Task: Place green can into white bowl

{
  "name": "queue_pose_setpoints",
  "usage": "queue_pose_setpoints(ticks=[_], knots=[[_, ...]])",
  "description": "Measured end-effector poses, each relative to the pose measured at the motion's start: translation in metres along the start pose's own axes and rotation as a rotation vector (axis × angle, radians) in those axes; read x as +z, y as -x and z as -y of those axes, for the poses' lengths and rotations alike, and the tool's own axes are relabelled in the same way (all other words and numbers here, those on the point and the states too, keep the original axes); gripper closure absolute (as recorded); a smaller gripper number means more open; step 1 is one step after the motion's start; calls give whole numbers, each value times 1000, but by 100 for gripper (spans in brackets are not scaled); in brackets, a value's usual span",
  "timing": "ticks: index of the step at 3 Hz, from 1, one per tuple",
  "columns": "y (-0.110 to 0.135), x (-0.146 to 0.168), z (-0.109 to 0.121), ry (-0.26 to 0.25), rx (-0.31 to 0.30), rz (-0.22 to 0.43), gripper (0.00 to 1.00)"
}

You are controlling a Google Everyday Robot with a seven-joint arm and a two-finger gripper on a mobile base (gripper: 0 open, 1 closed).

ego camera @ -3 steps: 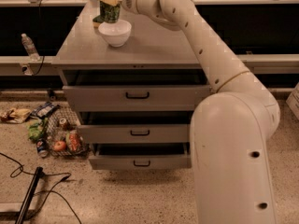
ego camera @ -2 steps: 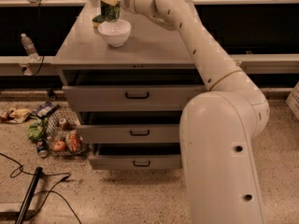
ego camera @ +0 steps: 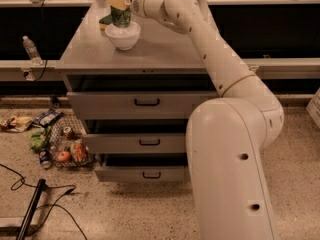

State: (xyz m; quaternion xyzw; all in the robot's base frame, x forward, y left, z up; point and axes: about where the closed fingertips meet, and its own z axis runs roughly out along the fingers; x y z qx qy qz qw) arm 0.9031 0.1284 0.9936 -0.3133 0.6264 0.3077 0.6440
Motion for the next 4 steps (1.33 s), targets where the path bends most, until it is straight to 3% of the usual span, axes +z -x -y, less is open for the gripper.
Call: queue_pose_setpoints(ticks=[2,3,4], knots=[[-34,10,-9,16,49,-40,7],[-26,3,-7,10,34,-17,0],[2,-20,6,-32,7,44,0]])
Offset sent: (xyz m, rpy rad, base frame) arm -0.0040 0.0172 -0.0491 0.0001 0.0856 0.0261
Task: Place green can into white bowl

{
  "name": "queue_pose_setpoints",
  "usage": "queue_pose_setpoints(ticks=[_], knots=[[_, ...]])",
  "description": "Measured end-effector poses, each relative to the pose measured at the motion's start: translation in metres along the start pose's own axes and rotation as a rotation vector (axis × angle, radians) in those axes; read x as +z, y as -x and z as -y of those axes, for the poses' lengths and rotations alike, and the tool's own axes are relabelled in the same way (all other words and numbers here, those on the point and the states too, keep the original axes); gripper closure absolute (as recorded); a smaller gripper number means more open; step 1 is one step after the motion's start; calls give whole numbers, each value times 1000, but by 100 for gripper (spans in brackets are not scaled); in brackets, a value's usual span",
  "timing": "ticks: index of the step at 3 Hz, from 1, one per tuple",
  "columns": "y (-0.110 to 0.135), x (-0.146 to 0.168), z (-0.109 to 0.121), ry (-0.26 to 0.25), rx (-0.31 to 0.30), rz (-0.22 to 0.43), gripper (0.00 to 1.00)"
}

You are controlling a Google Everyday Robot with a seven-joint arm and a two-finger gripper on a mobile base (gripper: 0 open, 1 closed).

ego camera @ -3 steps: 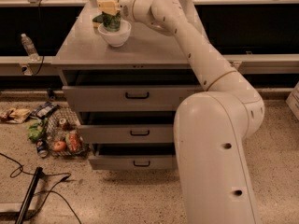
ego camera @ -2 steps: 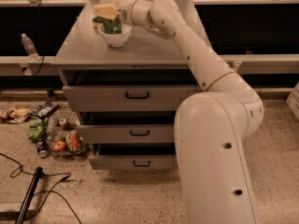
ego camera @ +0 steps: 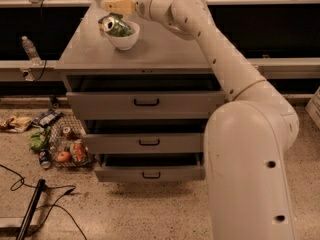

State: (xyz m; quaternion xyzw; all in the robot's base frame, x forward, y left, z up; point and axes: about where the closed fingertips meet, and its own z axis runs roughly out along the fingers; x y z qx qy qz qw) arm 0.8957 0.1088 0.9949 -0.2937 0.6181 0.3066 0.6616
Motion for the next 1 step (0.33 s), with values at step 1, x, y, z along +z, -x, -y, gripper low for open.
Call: queue_pose_setpoints(ticks=[1], knots=[[34,-57,27,-84,-52,15,0]])
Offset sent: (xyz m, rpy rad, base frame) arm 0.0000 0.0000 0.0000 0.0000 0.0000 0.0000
